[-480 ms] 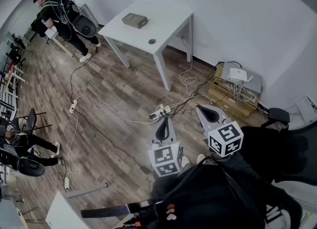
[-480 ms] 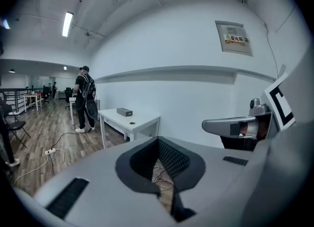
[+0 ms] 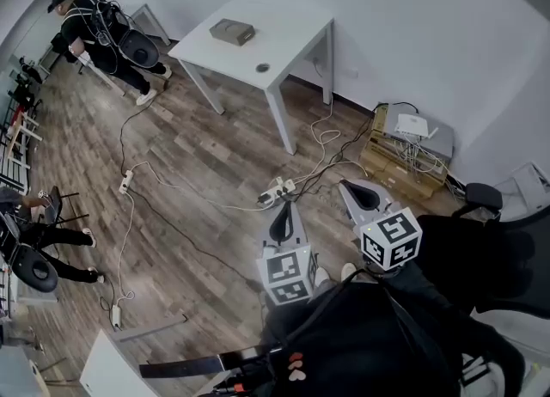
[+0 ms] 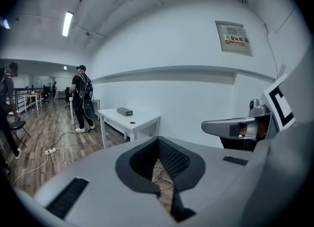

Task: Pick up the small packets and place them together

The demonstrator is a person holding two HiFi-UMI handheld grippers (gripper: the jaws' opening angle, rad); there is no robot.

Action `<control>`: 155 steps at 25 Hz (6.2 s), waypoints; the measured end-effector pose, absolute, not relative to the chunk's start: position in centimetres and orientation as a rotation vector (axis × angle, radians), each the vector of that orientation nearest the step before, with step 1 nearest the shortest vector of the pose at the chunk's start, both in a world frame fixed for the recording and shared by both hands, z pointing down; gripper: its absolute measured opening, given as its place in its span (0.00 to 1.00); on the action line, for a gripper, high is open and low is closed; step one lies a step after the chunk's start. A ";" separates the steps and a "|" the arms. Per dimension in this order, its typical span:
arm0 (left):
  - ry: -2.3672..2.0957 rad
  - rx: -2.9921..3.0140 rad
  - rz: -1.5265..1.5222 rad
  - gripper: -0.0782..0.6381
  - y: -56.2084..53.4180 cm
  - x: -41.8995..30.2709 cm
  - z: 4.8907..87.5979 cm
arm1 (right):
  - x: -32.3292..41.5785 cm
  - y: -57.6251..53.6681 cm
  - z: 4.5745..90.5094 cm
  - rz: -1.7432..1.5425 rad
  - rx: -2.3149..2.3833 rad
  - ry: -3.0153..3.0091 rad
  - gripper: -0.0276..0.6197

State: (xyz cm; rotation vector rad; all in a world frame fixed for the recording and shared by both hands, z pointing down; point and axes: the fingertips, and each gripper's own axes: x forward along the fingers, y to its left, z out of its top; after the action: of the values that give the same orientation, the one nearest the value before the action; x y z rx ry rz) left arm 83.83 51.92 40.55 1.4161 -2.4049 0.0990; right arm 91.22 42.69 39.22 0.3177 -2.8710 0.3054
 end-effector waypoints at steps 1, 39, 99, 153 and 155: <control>-2.406 1.415 0.096 0.11 52.1 83.8 40.6 | 91.2 42.8 39.3 0.304 0.317 -2.871 0.04; -2.411 1.267 0.018 0.11 58.4 75.8 43.6 | 84.2 46.6 41.6 0.273 0.300 -2.828 0.04; -2.507 0.949 -0.081 0.11 53.4 24.1 43.9 | 29.5 36.4 42.2 0.206 0.046 -2.801 0.04; -1.992 1.851 0.153 0.11 -0.4 -15.3 43.0 | 1.6 -7.6 42.7 0.324 1.009 -2.710 0.04; -1.941 1.892 0.173 0.11 -2.4 -15.7 43.2 | 1.8 -8.8 42.9 0.340 1.084 -2.675 0.04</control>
State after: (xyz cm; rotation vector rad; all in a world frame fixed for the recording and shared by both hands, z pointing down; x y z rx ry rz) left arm -15.74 -2.36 43.24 1.8923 -1.9406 0.1734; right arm 1.77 -8.84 42.87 1.0835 -2.6754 0.3401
